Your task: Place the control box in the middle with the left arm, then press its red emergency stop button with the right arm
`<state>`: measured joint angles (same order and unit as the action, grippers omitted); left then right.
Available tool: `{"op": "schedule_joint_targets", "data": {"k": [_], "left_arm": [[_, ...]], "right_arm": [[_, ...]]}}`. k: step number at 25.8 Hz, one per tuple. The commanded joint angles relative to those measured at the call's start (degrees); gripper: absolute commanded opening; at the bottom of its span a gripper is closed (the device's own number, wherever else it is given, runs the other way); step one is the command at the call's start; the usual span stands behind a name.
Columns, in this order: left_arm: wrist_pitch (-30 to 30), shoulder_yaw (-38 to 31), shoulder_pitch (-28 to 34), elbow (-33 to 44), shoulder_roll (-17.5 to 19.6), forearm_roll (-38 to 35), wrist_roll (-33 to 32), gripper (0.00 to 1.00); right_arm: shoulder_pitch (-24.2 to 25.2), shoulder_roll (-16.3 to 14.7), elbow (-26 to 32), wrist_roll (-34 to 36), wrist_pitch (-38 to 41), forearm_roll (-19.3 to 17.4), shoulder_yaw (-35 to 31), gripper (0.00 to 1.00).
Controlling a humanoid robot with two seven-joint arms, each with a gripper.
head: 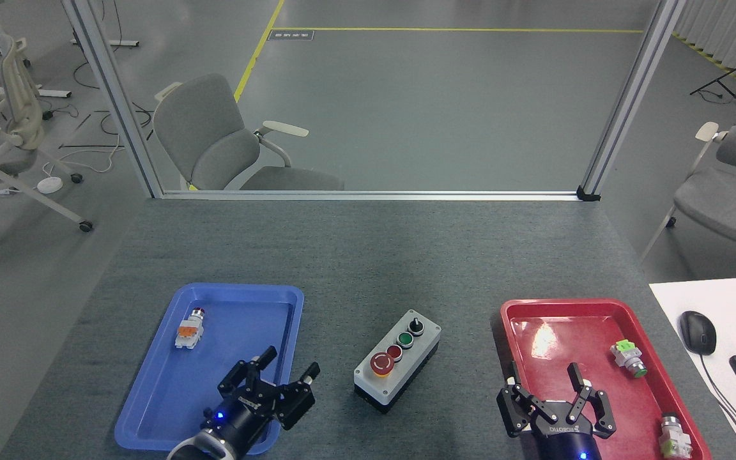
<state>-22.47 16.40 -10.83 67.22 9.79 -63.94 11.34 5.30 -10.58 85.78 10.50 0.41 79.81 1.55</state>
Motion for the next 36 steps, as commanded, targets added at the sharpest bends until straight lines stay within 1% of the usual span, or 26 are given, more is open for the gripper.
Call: {"op": "schedule_joint_targets", "data": {"k": [1, 4, 6, 8, 9, 10, 12, 13, 16, 17, 19, 21, 25, 28, 29, 32, 36], "left_arm": [[0.24, -7.35, 0.02, 4.15, 0.41, -0.05, 0.00, 0.99], [-0.03, -15.08, -0.33, 5.73, 0.15, 0.04, 0.00, 0.99], [-0.38, -19.74, -0.51, 6.34, 0.15, 0.13, 0.09, 0.99], [-0.38, -22.38, -0.86, 6.52, 0.15, 0.13, 0.09, 0.99], [-0.38, -22.64, -0.94, 6.52, 0.32, 0.13, 0.09, 0.99], [-0.20, -22.73, -0.94, 6.52, 0.41, 0.04, 0.09, 0.99], [0.24, -22.73, -0.94, 6.43, 0.50, -0.75, 0.17, 0.99], [0.24, -22.73, -0.94, 6.43, 0.67, -1.10, 0.17, 0.99], [0.68, -22.56, -0.59, 6.34, 1.99, -3.47, 0.17, 0.98], [1.73, -22.56, -0.51, 6.34, 2.26, -5.85, 0.17, 0.98], [3.58, -22.56, -0.24, 6.61, 2.17, -11.65, 0.61, 0.98], [3.93, -22.56, 0.20, 7.40, 1.73, -14.29, 0.53, 0.98], [4.37, -22.20, 4.42, 10.65, 0.94, -14.11, 0.00, 0.99], [4.46, -22.20, 6.17, 11.44, -1.96, -14.11, 0.00, 0.99], [4.37, -22.20, 6.26, 11.35, -2.32, -14.11, -0.09, 0.99], [4.02, -22.20, 7.67, 11.44, -2.40, -14.02, -0.18, 0.99], [4.19, -22.29, 7.67, 11.44, -2.49, -14.02, -0.09, 0.99]], "right_arm": [[-0.20, 0.38, 0.00, -0.13, -0.06, 0.00, 0.64, 0.96], [-2.39, 0.74, -0.18, -0.22, -0.32, 0.09, 3.37, 0.91], [-3.45, 1.00, -0.61, -0.31, -1.37, 0.17, 6.09, 0.81], [-4.77, 1.70, -0.70, -0.48, -1.99, 1.14, 8.90, 0.64], [-5.12, 2.14, -0.88, -0.57, -1.99, 1.93, 9.87, 0.57], [-5.30, 2.49, -1.14, -1.10, -2.16, 2.99, 10.93, 0.48], [-5.74, 3.64, -1.76, -3.82, -2.43, 4.39, 12.86, 0.28], [-6.35, 3.99, -2.02, -5.23, -2.43, 4.66, 13.83, 0.20], [-8.02, 4.87, -3.25, -6.90, -3.40, 4.92, 17.17, 0.02], [-8.81, 5.22, -3.78, -6.99, -4.10, 5.01, 18.13, 0.00], [-10.31, 5.39, -5.36, -7.08, -5.42, 6.33, 20.16, 0.00], [-11.80, 6.27, -7.56, -7.16, -6.47, 7.64, 21.82, 0.00], [-13.29, 7.15, -10.20, -7.25, -7.17, 7.82, 23.32, 0.00], [-13.73, 8.12, -11.51, -7.25, -7.17, 7.73, 23.58, 0.00], [-14.00, 8.29, -12.30, -7.34, -7.17, 7.73, 23.67, 0.00], [-14.96, 8.91, -14.15, -9.10, -7.09, 7.65, 23.76, 0.00], [-15.23, 9.00, -16.26, -9.62, -6.65, 7.73, 24.90, 0.00]]}}
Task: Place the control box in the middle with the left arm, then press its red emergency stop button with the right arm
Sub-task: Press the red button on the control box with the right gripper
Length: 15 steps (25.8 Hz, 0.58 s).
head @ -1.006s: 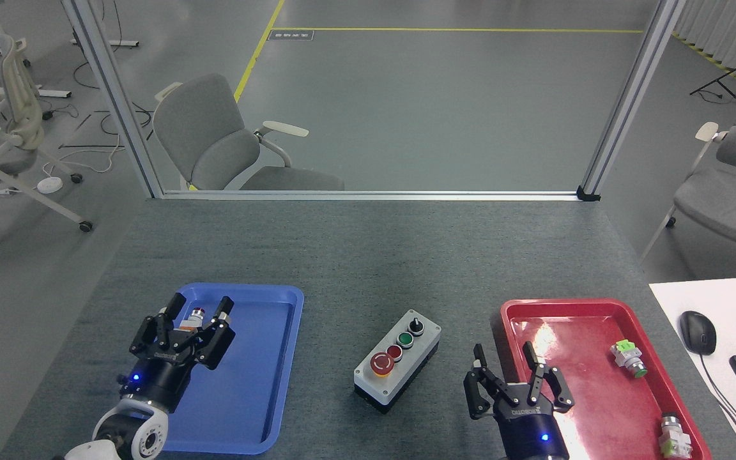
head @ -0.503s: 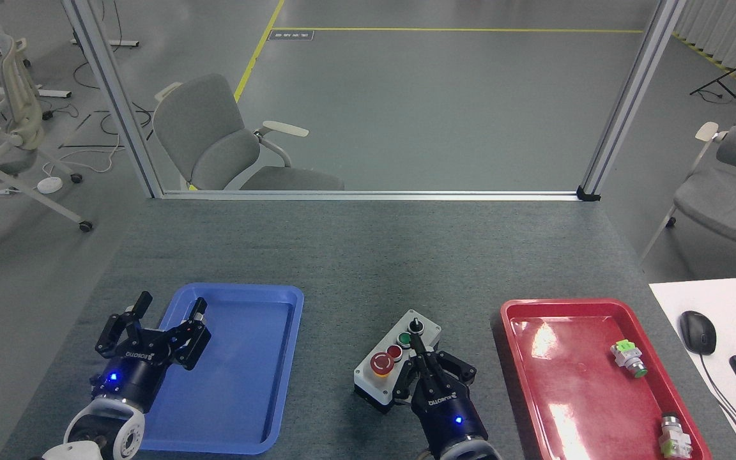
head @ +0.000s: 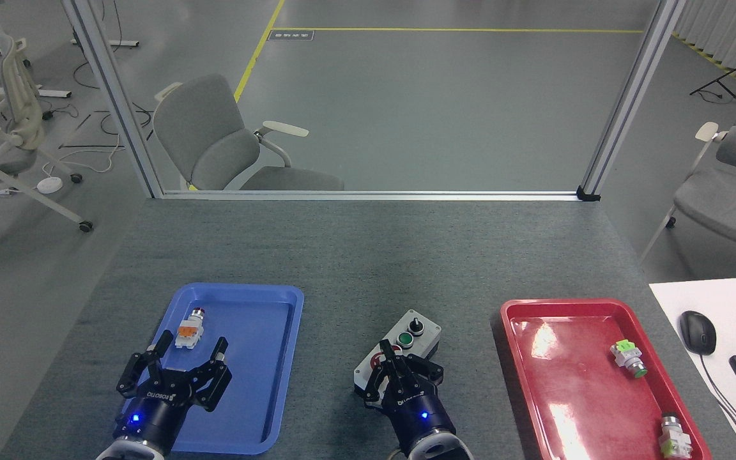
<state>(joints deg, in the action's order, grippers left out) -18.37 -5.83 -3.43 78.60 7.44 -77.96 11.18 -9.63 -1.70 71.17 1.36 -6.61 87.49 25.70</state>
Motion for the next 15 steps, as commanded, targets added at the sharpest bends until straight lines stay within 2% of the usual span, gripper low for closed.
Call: {"op": "schedule_joint_targets", "data": {"k": [1, 8, 15], "left_arm": [[0.27, -0.06, 0.09, -0.02, -0.15, 0.00, 0.07, 0.99], [0.36, -0.32, -0.09, -0.20, -1.03, 0.18, 0.16, 0.99], [0.36, -0.32, -0.35, -0.55, -1.47, 3.87, -0.10, 0.99]], "right_arm": [[-0.31, 0.12, -2.52, -0.48, 0.36, 0.05, 1.11, 0.00], [-0.39, 0.03, -6.39, -0.48, 2.21, 0.05, 2.34, 0.00], [-0.48, 0.12, -5.25, 0.75, 1.42, -0.48, 1.99, 0.00]]}}
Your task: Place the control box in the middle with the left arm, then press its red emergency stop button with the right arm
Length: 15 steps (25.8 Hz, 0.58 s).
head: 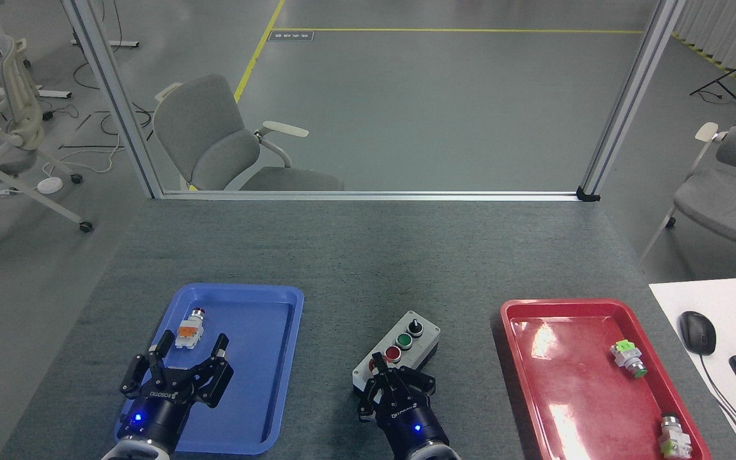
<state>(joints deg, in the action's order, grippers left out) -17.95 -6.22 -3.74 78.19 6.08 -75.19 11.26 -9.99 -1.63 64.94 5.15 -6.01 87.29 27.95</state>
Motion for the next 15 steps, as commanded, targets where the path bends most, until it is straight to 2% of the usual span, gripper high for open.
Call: {"op": "schedule_joint_targets", "data": {"k": [1, 2, 3, 6, 8, 11, 15], "left_arm": [[-0.07, 0.07, -0.04, -0.14, -0.10, 1.10, -0.18, 0.99], [-0.07, 0.07, -0.04, -0.14, -0.10, 1.10, -0.18, 0.99], [-0.07, 0.07, -0.04, -0.14, -0.10, 1.10, -0.27, 0.99], [0.02, -0.02, -0.04, -0.14, -0.10, 1.01, -0.45, 0.99], [0.02, -0.02, -0.04, 0.12, -0.10, 1.10, -1.85, 0.99], [0.02, -0.19, -0.57, 0.39, -0.10, 1.10, -4.05, 0.99], [0.37, -0.28, -2.68, 0.39, 0.07, 1.10, -4.31, 0.99]], "right_arm": [[-0.11, 0.05, 2.39, -2.17, 0.47, -0.36, -0.44, 0.00], [-0.20, -0.04, 3.88, -1.20, -0.58, -0.63, -0.61, 0.00], [-0.20, -0.13, 5.29, -0.23, -1.55, -1.07, -0.70, 0.12], [-0.20, -0.30, 8.19, 2.14, -2.87, -2.56, -1.67, 0.59], [-0.20, -0.48, 8.36, 2.40, -2.69, -2.65, -3.34, 0.79], [0.15, -1.27, 9.07, 2.40, -2.87, -2.65, -5.09, 0.95], [2.17, -4.08, 9.86, 2.49, -2.51, -2.74, -9.75, 0.97]]}}
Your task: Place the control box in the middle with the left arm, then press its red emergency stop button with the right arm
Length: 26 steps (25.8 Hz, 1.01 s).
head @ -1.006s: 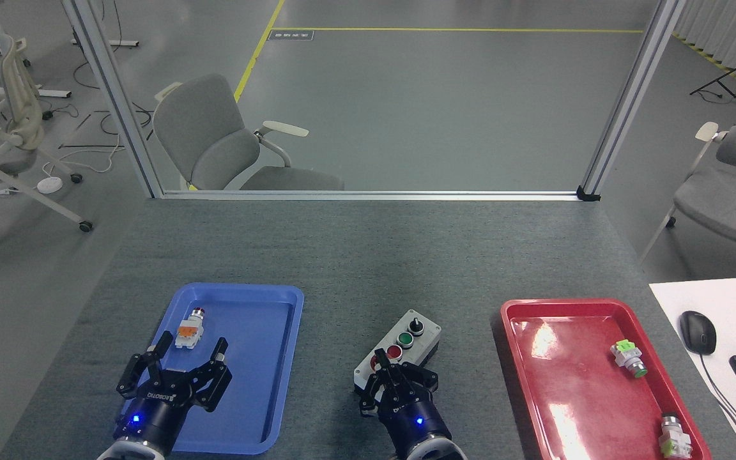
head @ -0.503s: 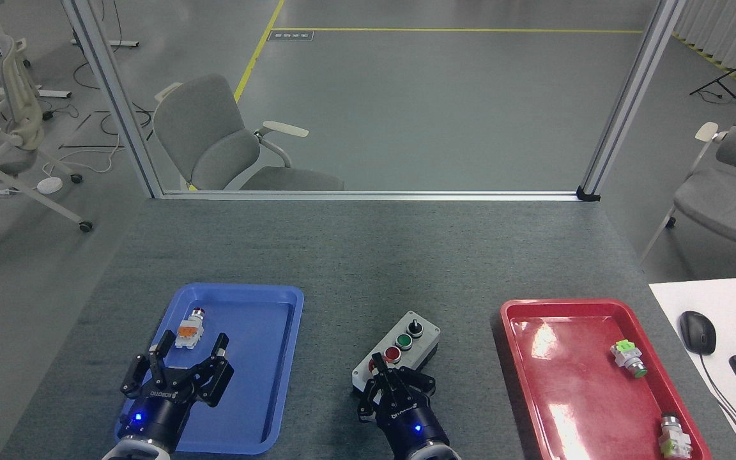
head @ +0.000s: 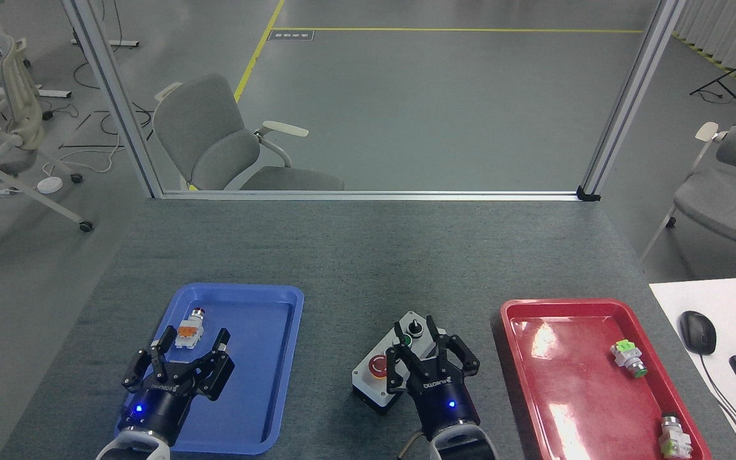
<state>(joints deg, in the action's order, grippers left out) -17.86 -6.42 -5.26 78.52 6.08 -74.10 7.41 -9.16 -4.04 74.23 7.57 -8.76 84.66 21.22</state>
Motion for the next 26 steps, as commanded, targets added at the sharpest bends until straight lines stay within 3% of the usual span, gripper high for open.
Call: {"op": "schedule_joint_targets", "data": {"k": [1, 8, 13, 20, 26], "left_arm": [[0.81, -0.08, -1.15, 0.05, -0.01, 0.01, -0.47, 0.99], [3.98, 0.62, -0.80, 1.02, -1.42, 0.19, 0.33, 0.99], [3.98, 0.71, -0.45, 0.67, -11.00, 0.01, 0.41, 0.99], [3.89, 0.80, 1.13, 1.11, -10.65, -1.22, 0.33, 0.99], [5.38, 0.71, 1.40, 1.55, -11.44, -7.37, -0.29, 0.99]], "right_arm": [[1.95, -2.29, 0.56, 0.08, 0.32, -0.02, -4.52, 0.97], [6.26, -3.78, 1.18, 2.27, 2.51, -0.20, -13.83, 0.97], [7.05, -4.93, 1.09, 2.54, 2.69, -2.66, -16.12, 0.97], [7.40, -5.98, 0.92, 5.96, 2.34, -2.75, -17.70, 0.97], [7.93, -11.96, 3.64, 9.74, 2.69, -3.54, -18.14, 0.98]]}}
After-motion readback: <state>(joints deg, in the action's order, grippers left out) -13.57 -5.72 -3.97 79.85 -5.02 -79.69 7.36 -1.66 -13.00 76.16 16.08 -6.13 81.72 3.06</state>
